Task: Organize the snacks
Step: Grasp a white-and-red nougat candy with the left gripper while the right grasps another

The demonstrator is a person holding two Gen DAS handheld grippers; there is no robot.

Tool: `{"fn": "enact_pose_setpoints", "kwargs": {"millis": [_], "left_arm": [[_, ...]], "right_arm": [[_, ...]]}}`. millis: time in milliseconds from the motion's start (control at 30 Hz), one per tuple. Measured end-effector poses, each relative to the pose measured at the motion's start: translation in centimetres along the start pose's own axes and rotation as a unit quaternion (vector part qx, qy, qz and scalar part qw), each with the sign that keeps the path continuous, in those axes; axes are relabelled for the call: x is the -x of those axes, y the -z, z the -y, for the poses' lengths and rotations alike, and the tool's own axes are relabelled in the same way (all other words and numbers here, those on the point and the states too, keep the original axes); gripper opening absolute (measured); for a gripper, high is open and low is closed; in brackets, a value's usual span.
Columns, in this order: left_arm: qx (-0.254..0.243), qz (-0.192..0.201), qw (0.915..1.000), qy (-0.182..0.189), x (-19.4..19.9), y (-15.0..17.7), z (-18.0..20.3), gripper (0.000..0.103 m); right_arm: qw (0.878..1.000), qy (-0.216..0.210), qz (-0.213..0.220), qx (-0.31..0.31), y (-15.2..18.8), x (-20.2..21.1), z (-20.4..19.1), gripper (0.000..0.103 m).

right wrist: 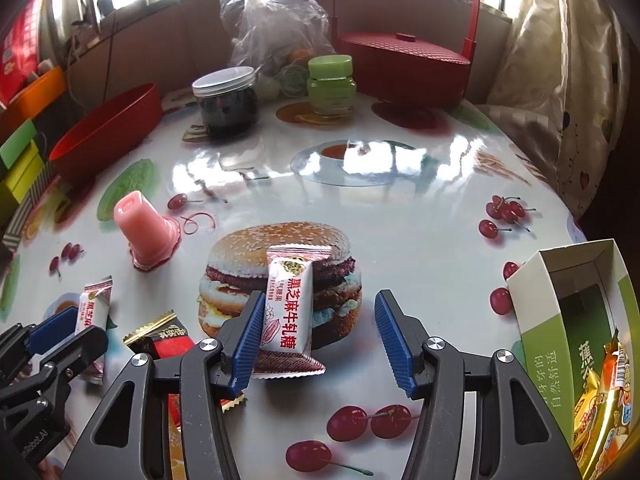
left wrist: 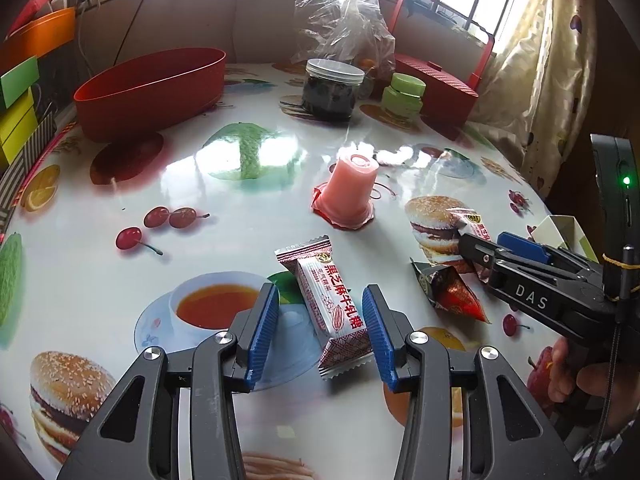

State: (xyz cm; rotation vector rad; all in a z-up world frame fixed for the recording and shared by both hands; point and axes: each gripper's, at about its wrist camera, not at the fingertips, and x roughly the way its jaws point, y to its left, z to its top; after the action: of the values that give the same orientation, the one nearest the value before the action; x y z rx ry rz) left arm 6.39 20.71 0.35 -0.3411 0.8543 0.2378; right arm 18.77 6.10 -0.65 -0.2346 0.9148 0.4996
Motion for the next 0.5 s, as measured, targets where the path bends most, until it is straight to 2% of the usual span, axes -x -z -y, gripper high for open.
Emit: {"fn": "enact_pose_setpoints", "kwargs": {"millis": [167,267,500], "left_arm": [[0.005,0.001,1.0,-0.005,0.1,0.0,-0.4,0.035],[0.008,0.002,1.0,-0.003,0.1,0.0,-0.6,0.033],[0.007,0.002,0.9999,-0.007,0.2,0.2,-0.7,0.023]], "right_arm": [[1.0,0.005,0.003,-0.007,0.3,0.4,0.4,0.04],[1.0,0.007,0.005,-0.011,0.4,0.6,0.7,0.031],[1.0,0.007,0.006,-0.019,0.6,0.9,1.2,0.023]]}}
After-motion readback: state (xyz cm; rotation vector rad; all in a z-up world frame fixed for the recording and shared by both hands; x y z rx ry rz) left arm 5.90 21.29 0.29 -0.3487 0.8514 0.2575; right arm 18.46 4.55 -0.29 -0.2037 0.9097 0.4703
